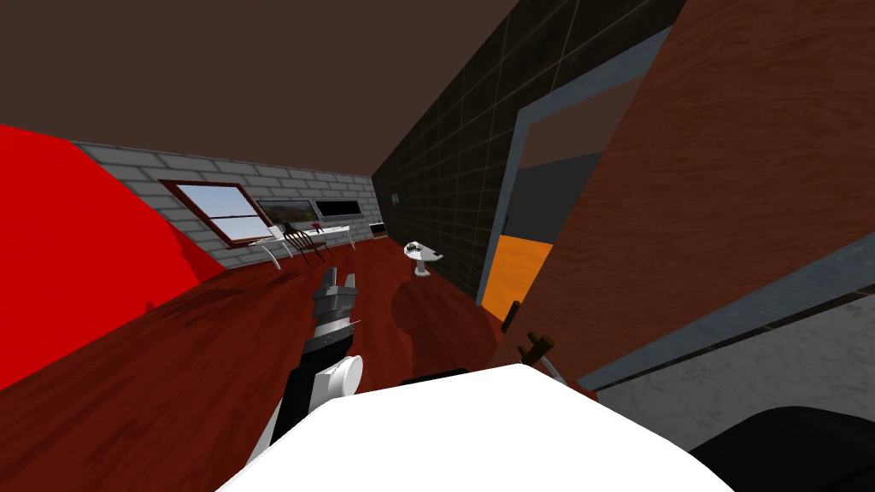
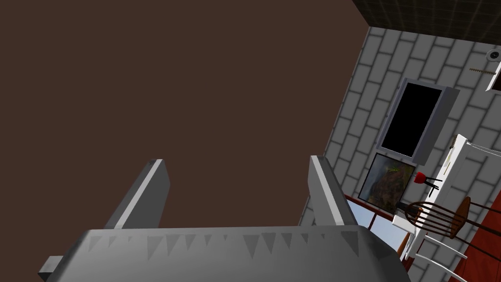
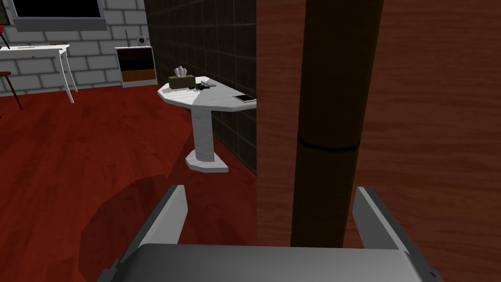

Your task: Pull the door open

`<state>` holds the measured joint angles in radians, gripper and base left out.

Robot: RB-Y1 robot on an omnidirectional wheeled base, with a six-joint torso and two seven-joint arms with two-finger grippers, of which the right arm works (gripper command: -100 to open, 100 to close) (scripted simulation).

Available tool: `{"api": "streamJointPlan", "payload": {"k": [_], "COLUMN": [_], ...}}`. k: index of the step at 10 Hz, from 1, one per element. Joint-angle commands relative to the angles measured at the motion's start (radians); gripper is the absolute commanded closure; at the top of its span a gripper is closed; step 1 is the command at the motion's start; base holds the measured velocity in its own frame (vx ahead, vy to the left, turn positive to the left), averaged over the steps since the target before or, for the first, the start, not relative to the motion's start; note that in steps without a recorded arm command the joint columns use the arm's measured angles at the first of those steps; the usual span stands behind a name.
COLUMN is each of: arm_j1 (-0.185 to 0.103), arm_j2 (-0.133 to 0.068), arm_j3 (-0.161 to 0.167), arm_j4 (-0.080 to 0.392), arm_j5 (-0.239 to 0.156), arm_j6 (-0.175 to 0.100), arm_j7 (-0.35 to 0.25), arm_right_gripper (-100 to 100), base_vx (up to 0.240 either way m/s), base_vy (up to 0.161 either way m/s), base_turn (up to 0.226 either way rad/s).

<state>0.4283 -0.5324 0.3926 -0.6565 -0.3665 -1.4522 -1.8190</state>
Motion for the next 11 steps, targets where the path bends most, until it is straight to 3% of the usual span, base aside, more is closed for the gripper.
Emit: {"api": "streamJointPlan", "payload": {"k": [1, 4, 5, 11], "arm_j1": [-0.01, -0.01, 0.0, -0.037], "arm_j2": [0.033, 0.033, 0.002, 0.021], "arm_j3": [0.031, 0.031, 0.004, 0.026], "arm_j4": [0.018, 0.018, 0.013, 0.164], "arm_j5": [0.022, 0.022, 0.003, 0.021], "arm_j6": [-0.014, -0.014, -0.012, -0.107], "arm_j7": [-0.005, -0.005, -0.005, -0.049], "arm_right_gripper": [100, 100, 100, 100], "base_vx": [0.0, 0.0, -0.001, -0.018], "base_vy": [0.0, -0.001, -0.025, -0.01], "base_turn": [0.0, 0.002, -0.011, 0.018]}}
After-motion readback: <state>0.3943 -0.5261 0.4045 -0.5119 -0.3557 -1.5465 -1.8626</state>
